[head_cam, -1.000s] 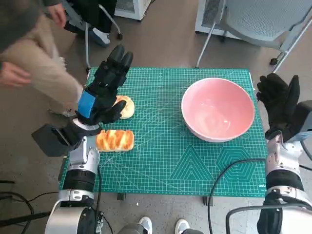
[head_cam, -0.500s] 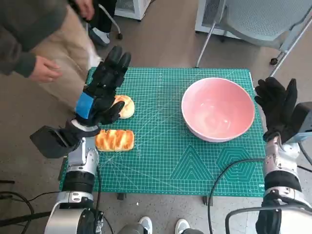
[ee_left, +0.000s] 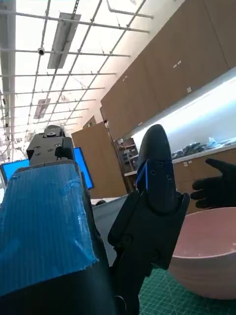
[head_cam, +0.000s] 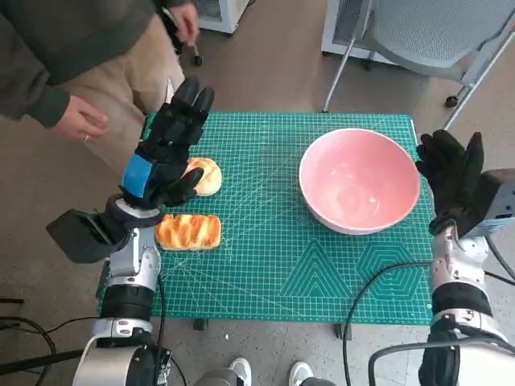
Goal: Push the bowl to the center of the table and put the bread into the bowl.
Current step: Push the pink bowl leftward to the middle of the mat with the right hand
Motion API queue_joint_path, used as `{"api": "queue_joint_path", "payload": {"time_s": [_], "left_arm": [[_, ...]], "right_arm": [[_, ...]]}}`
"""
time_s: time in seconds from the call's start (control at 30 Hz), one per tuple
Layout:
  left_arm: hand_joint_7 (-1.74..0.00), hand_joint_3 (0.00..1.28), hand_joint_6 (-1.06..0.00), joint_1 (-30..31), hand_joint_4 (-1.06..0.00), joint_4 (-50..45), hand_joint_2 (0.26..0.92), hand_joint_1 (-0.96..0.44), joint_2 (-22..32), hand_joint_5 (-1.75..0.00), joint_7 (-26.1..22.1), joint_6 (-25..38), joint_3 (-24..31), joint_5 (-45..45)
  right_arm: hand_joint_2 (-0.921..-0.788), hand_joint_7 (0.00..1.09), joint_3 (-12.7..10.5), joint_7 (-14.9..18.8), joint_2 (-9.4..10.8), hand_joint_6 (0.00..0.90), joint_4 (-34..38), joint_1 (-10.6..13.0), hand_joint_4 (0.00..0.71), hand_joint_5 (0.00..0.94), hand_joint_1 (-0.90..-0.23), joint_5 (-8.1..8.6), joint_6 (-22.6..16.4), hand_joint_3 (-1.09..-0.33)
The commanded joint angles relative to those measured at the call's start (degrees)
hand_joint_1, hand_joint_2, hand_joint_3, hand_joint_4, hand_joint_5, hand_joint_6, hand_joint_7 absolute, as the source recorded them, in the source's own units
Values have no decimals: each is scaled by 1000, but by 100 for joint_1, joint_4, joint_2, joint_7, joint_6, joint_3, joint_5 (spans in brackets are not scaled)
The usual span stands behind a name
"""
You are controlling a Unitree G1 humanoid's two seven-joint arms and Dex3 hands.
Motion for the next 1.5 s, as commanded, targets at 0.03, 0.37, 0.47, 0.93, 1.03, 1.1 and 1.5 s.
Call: {"api": "queue_joint_path", "payload": {"time_s": [0.03, 0.37, 0.47, 0.93, 1.03, 1.1, 1.5], "left_arm": [[-46, 405, -123, 105, -1, -93, 921, -712, 60, 0, -16, 53, 27, -60], [-48, 406, -118, 196, 1, -249, 921, -718, 105, 0, 18, 105, 24, -59], [-48, 408, -115, 223, 1, -305, 921, -720, 116, 1, 25, 135, 28, -59], [-48, 415, -100, 313, 1, -510, 921, -727, 123, 1, 85, 299, 30, -74], [-49, 416, -99, 346, 1, -584, 921, -728, 116, 1, 122, 337, 25, -63], [-50, 416, -98, 370, 1, -642, 921, -727, 113, 1, 141, 368, 20, -66], [-44, 418, -69, 434, 1, -750, 921, -723, 111, 1, 273, 385, -5, -2]], "right_arm": [[-921, 112, -36, 22, 106, 220, 99, 202, 202, 7, -669, -2, 84, -892], [-921, 105, -112, 135, 241, 226, 78, 185, 198, 2, -663, 41, 109, -892], [-921, 104, -116, 154, 265, 227, 71, 184, 197, 1, -662, 37, 97, -891], [-921, 93, -40, 207, 456, 225, 58, 123, 197, 1, -660, -36, 53, -891], [-921, 91, -9, 202, 484, 224, 55, 107, 200, 3, -652, -59, 46, -896], [-921, 91, 19, 203, 507, 225, 52, 92, 202, 3, -645, -77, 38, -901], [-921, 90, 92, 225, 686, 235, 49, 13, 206, 4, -643, -84, 19, -894]]}}
